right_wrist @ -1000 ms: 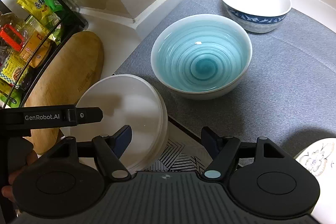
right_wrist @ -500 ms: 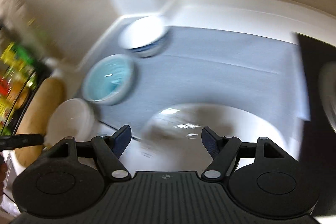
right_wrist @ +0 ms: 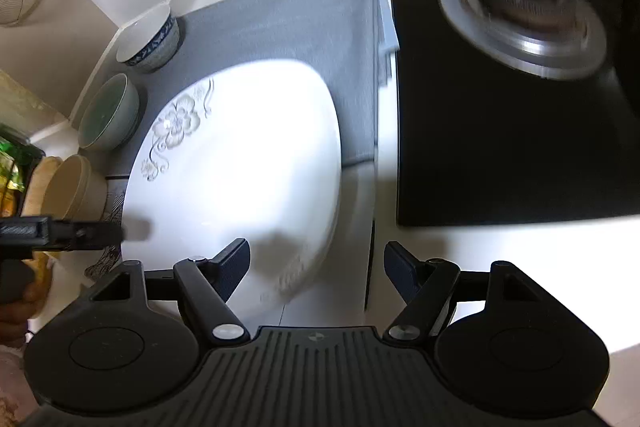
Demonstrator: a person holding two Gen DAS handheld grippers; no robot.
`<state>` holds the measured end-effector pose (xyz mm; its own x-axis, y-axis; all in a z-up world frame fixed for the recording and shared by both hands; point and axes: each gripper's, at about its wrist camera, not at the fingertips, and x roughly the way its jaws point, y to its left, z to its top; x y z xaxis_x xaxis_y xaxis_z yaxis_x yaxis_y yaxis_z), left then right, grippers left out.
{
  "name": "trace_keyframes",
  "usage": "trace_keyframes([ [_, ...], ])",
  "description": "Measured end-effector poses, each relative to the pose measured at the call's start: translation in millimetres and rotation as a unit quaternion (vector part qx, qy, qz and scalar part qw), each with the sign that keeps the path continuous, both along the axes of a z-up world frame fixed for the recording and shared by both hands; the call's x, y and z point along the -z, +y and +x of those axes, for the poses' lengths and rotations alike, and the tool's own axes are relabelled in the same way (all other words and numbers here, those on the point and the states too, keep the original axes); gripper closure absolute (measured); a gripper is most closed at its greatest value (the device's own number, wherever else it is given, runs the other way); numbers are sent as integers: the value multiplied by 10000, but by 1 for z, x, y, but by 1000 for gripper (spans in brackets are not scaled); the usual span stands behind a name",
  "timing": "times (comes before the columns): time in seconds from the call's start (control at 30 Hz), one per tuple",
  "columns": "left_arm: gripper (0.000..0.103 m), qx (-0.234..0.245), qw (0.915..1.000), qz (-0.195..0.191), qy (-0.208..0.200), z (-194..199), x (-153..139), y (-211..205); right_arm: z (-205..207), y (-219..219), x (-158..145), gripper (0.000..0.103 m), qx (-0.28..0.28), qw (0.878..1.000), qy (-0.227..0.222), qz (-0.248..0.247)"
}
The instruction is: Organize plates and bowls
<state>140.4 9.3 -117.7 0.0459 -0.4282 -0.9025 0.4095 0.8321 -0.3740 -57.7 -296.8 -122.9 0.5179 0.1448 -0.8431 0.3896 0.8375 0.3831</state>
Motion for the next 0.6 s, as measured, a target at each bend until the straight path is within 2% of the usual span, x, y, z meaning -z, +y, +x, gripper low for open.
trace_keyframes([
  [0.13, 0, -29, 9999, 9, 124, 1, 13, -16, 4, 7, 16, 28, -170, 9994, -29, 300],
  [0.27, 0, -132, 9997, -159, 87, 1, 17, -29, 10, 8, 24, 29, -322, 9979, -184, 529],
  [0.37, 1, -143, 9995, -264, 30, -1, 17, -35, 20, 8, 31, 41, -433, 9957, -204, 796],
  [0.47, 2, -213, 9992, -337, -53, 1, 18, -39, 24, 7, 38, 45, -386, 9947, -167, 942],
  [0.5, 3, -217, 9991, -368, -77, 1, 18, -40, 25, 5, 39, 50, -357, 9942, -192, 999],
  [0.53, 16, -241, 9988, -409, -143, 2, 17, -41, 24, 3, 39, 57, -339, 9941, -187, 1015],
  [0.57, 26, -223, 9987, -435, -161, 2, 16, -44, 22, -1, 41, 59, -269, 9934, -194, 1096],
  [0.6, 26, -234, 9988, -391, -176, 3, 15, -45, 21, -6, 44, 62, -132, 9914, -194, 1285],
])
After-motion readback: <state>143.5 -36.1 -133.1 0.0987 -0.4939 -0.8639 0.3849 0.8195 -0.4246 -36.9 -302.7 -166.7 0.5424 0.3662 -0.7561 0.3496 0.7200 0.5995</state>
